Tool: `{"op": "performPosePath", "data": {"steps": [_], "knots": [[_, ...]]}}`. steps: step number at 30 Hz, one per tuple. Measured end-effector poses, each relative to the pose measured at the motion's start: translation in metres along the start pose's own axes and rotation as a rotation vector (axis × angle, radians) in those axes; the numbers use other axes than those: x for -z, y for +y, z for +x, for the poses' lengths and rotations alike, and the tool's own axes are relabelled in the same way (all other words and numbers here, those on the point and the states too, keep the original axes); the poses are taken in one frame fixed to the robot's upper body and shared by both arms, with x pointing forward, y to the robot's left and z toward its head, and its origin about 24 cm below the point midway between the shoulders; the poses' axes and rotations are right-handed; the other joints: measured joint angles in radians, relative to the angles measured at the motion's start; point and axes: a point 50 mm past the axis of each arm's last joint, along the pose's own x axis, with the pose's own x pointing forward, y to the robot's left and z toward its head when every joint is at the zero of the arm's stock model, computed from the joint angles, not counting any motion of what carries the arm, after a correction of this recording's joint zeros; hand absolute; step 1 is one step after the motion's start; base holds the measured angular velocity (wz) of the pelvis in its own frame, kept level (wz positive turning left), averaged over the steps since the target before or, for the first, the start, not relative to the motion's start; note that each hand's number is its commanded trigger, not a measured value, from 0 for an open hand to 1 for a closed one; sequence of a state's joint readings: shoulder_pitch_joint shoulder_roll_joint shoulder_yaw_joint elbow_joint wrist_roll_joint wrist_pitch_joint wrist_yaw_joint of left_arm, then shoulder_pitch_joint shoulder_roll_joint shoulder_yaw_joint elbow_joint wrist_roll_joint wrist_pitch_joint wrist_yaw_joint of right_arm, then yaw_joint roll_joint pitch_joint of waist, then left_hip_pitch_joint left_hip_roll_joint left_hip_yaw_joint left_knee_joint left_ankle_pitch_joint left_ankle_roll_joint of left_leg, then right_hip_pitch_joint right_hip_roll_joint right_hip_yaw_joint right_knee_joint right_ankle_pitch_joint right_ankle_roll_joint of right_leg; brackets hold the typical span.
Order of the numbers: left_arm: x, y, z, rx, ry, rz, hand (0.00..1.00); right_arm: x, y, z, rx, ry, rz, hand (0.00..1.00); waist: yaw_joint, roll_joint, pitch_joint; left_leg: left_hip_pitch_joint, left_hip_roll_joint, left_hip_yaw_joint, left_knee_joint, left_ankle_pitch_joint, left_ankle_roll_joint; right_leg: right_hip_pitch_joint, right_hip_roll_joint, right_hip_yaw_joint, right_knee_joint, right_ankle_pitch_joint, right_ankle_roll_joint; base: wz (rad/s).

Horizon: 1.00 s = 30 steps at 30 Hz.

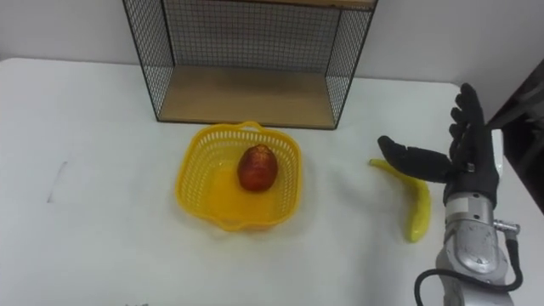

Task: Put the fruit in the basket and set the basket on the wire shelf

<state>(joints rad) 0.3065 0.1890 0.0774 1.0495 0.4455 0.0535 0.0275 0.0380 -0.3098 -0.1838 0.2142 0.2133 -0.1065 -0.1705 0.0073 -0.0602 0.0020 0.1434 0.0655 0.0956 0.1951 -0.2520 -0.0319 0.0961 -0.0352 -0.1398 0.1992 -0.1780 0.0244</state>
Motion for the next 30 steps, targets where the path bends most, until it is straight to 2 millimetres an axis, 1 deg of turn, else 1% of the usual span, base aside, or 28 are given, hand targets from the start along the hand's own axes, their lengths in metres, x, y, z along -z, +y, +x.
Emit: {"op": "performPosePath", "data": {"steps": [5,9,11,13,15,17,18,23,26,28,30], "knots": [[0.001,0.001,-0.001,0.004,0.001,-0.002,0.00,0.007,-0.004,0.002,-0.004,0.034,-0.052,0.00,-0.001,-0.004,-0.0023,-0.008,0.000,-0.002,0.003,0.000,0.000,-0.001,0.001,-0.002,-0.013,0.000,0.000,0.00],[-0.002,0.002,-0.001,0.000,-0.012,-0.004,0.00,0.018,-0.006,0.002,-0.008,0.087,-0.093,0.00,-0.002,-0.008,-0.0038,-0.008,0.000,-0.002,0.003,0.000,0.000,-0.007,0.001,-0.001,-0.012,0.000,0.000,0.00],[-0.002,0.003,-0.001,-0.002,-0.010,-0.004,0.00,0.025,-0.007,0.001,-0.006,0.122,-0.112,0.00,0.000,-0.012,-0.0059,-0.006,0.000,-0.002,0.001,0.000,0.000,-0.004,0.001,-0.001,-0.010,0.000,0.000,0.00],[-0.001,0.003,-0.001,-0.003,-0.001,-0.003,0.00,0.033,-0.009,0.000,-0.012,0.165,-0.148,0.00,0.000,-0.018,-0.0033,0.008,0.000,-0.002,-0.003,0.000,0.000,0.006,0.001,-0.001,-0.009,0.000,0.000,0.00],[-0.001,0.003,-0.001,-0.003,-0.001,-0.002,0.00,0.040,-0.010,-0.001,-0.028,0.199,-0.160,0.00,0.001,-0.023,-0.0039,0.009,0.000,-0.002,-0.004,0.000,0.000,0.011,0.001,-0.002,-0.010,0.000,0.000,0.00],[-0.002,0.004,-0.001,-0.006,-0.007,-0.002,0.00,0.044,-0.009,0.001,-0.050,0.222,-0.184,0.00,0.002,-0.028,-0.0011,0.008,0.000,-0.002,-0.004,0.000,0.000,0.009,0.000,-0.002,-0.009,0.000,0.000,0.00],[-0.003,0.004,-0.001,-0.007,-0.009,-0.002,0.00,0.047,-0.010,0.001,-0.064,0.238,-0.205,0.00,0.002,-0.027,0.0008,0.007,0.000,-0.002,-0.004,0.000,0.000,0.009,0.000,-0.002,-0.009,0.000,0.000,0.00],[-0.001,0.004,-0.001,-0.006,0.002,-0.001,0.00,0.060,-0.013,-0.001,-0.074,0.310,-0.236,0.00,0.007,-0.028,0.0013,0.007,0.000,-0.006,-0.004,0.000,0.000,0.010,0.001,-0.003,-0.010,0.000,0.000,0.01],[0.000,0.005,-0.001,-0.009,0.009,0.000,0.00,0.069,-0.016,-0.005,-0.072,0.359,-0.261,0.00,0.019,-0.027,0.0013,0.007,-0.001,-0.012,-0.005,0.000,0.000,0.015,0.001,-0.008,-0.013,0.000,0.000,0.05],[0.002,0.006,-0.001,-0.012,0.016,0.001,0.00,0.070,-0.016,-0.005,-0.077,0.362,-0.280,0.00,0.024,-0.024,-0.0030,0.009,-0.001,-0.012,-0.004,0.000,0.000,0.017,0.001,-0.009,-0.013,0.000,0.000,0.00],[0.003,0.007,-0.002,-0.014,0.020,0.002,0.00,0.070,-0.016,-0.005,-0.083,0.361,-0.297,0.00,0.024,-0.024,-0.0043,0.010,-0.001,-0.013,-0.003,0.000,0.000,0.019,0.001,-0.009,-0.013,0.000,0.000,0.00]]}}
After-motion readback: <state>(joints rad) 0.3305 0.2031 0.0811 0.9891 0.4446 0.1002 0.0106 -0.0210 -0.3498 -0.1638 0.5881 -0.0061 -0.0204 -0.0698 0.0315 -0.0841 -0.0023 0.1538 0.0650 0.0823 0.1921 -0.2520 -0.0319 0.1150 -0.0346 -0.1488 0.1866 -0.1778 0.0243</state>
